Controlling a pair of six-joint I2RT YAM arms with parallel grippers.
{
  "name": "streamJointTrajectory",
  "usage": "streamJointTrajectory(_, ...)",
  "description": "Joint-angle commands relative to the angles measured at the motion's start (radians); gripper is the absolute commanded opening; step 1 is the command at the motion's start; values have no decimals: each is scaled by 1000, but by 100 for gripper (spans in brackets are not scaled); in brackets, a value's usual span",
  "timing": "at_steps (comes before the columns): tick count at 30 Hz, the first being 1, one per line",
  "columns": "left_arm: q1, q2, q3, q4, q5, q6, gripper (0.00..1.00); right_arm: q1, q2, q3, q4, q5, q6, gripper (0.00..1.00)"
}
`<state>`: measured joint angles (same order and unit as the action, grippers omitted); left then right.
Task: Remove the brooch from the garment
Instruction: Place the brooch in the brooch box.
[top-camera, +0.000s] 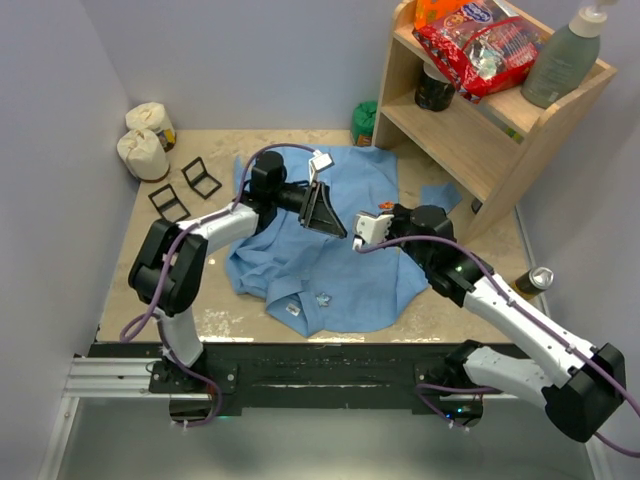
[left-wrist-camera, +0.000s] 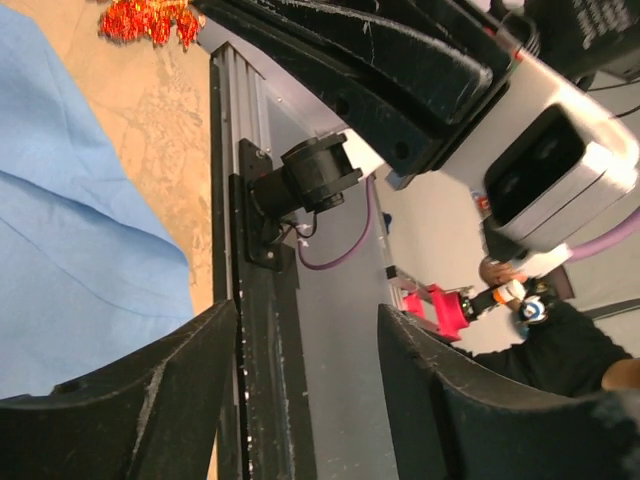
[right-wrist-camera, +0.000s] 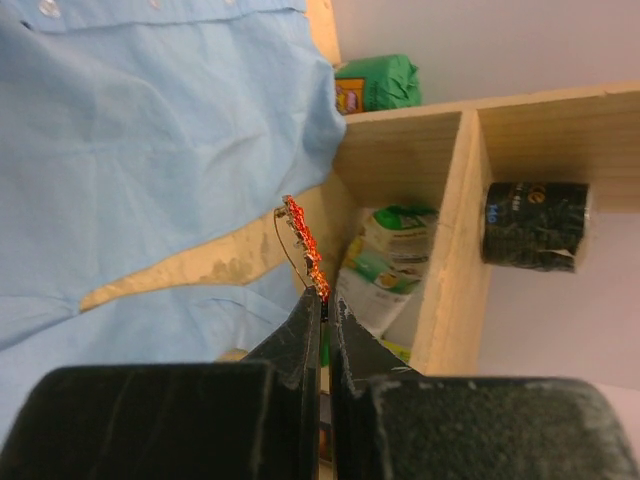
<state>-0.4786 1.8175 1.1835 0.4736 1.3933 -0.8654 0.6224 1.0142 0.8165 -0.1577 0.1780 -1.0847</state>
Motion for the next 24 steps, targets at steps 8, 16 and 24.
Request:
streamJointTrajectory(8,46,160,126,439,23,-428,55,36,1,-131,475,208,-346,0)
streamJointTrajectory(16,54,138,322,494,153,-543,57,36,41,-425,1353,143,-898,0)
streamJointTrajectory(24,51,106,331,568,185,-572,63,71,38,-476,1581,-6,-923,0)
